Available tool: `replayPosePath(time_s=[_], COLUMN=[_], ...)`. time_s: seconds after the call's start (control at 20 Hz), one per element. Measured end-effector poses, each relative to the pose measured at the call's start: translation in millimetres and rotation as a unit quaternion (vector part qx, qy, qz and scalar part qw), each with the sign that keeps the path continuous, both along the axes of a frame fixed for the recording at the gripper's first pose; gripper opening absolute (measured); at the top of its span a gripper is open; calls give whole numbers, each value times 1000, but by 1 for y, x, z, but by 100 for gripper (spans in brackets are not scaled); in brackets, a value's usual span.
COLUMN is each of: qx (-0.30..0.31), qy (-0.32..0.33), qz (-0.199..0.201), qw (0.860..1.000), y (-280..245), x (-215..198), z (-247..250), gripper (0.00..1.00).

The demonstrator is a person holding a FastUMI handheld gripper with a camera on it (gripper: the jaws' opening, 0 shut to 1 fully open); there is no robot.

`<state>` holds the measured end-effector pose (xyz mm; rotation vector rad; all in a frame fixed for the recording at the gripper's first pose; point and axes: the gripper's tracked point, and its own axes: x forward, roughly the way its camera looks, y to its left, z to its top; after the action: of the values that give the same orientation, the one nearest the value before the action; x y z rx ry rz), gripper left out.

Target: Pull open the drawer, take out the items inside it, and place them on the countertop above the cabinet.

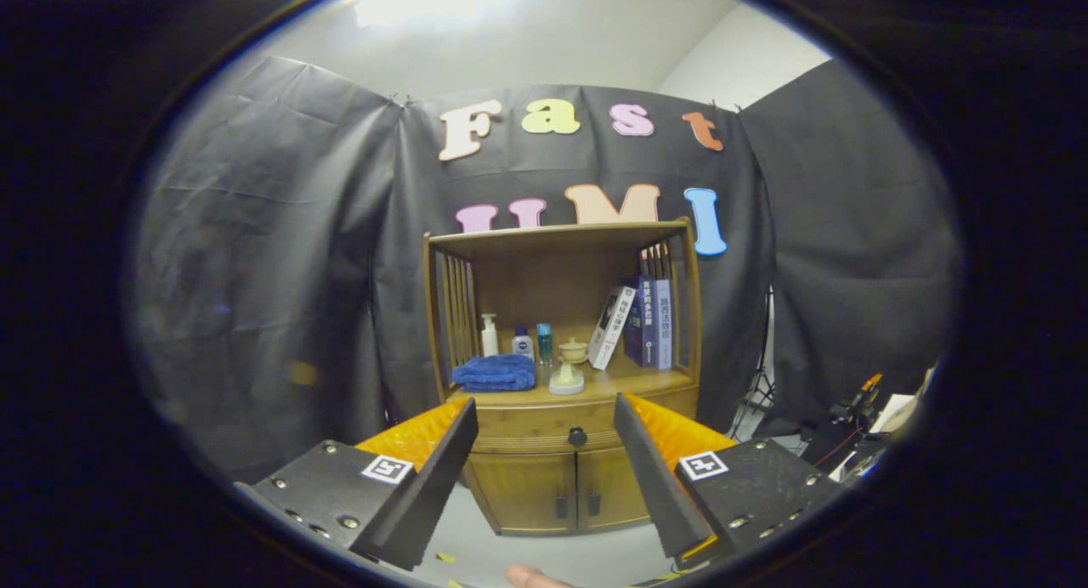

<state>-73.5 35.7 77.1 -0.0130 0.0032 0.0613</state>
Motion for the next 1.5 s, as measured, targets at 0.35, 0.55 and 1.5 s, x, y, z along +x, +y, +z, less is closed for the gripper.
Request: replayPosePath(time_s=[0.35,0.55,1.5], qx=[15,18,-6], qy=[-4,-1,16], qz=[1,-3,-11], qw=[1000,1000,1000], y=[-11,-14,-15], x=[-4,-1,11], z=[5,3,-21], gripper=[98,98,98])
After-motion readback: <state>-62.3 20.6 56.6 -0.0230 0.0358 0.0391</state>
